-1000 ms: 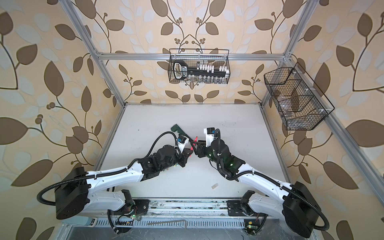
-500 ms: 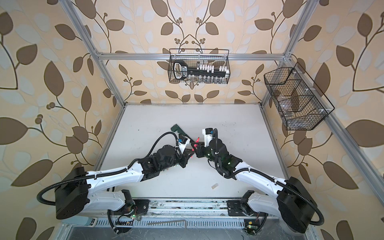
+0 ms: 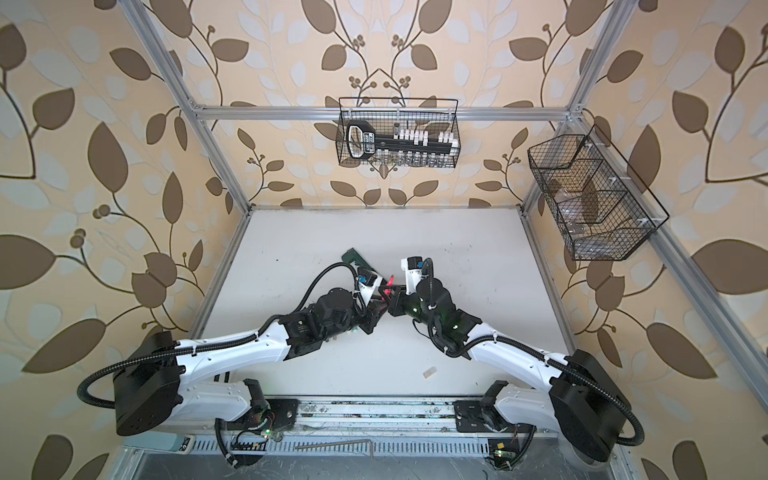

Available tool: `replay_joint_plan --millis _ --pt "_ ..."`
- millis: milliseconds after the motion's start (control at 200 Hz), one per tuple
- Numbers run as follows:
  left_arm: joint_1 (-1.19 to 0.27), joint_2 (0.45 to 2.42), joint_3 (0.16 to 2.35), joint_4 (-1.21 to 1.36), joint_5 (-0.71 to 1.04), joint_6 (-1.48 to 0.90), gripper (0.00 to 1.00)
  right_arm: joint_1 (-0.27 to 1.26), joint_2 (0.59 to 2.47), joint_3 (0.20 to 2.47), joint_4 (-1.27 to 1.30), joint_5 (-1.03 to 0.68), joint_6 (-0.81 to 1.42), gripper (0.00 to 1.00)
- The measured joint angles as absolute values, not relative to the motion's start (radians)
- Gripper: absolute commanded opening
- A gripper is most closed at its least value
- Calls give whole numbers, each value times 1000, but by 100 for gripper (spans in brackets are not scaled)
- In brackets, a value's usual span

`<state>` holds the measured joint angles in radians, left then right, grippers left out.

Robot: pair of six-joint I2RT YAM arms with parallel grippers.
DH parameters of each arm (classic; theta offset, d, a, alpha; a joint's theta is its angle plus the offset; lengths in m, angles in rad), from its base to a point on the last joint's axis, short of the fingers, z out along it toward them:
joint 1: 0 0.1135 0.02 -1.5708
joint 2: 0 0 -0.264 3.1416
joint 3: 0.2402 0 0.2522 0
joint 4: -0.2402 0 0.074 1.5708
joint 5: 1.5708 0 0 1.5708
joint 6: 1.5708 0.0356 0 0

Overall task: Insert the pens into the pen caps
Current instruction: 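Bring the open right gripper to the tip of the held pink highlighter, then withdraw the right gripper and move it to the translucent cap on the table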

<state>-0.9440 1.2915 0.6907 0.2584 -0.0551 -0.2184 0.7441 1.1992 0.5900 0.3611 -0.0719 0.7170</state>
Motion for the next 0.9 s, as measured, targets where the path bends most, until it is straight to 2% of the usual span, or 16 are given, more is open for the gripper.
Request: replay_joint_plan --millis 85,155,215,280,315,385,440,525,715,900 --pt "-944 1292 691 254 -58 -219 33 749 1199 586 373 -72 718 0" --pt "-944 1292 691 253 -61 -220 28 750 1199 580 386 -72 722 0" --pt "-944 1292 691 252 -62 -216 18 751 1199 575 395 -75 725 0" --pt "-944 1292 691 249 -67 -217 0 752 1199 570 402 -76 726 0" --pt "-944 1292 691 248 -68 -221 0 752 1199 568 404 -76 727 4" --pt "-944 1292 691 248 -71 -232 0 752 1199 567 405 -75 726 29" --pt "-944 1292 691 249 -78 -235 0 752 1198 567 403 -74 728 44" --pt "-944 1291 691 247 -93 -239 0 752 1188 567 398 -71 728 56" --pt "-942 1245 672 271 -167 -255 0 762 1100 568 309 -7 717 61" --pt "-941 1168 607 312 -307 -268 0 857 905 583 -42 195 783 59"
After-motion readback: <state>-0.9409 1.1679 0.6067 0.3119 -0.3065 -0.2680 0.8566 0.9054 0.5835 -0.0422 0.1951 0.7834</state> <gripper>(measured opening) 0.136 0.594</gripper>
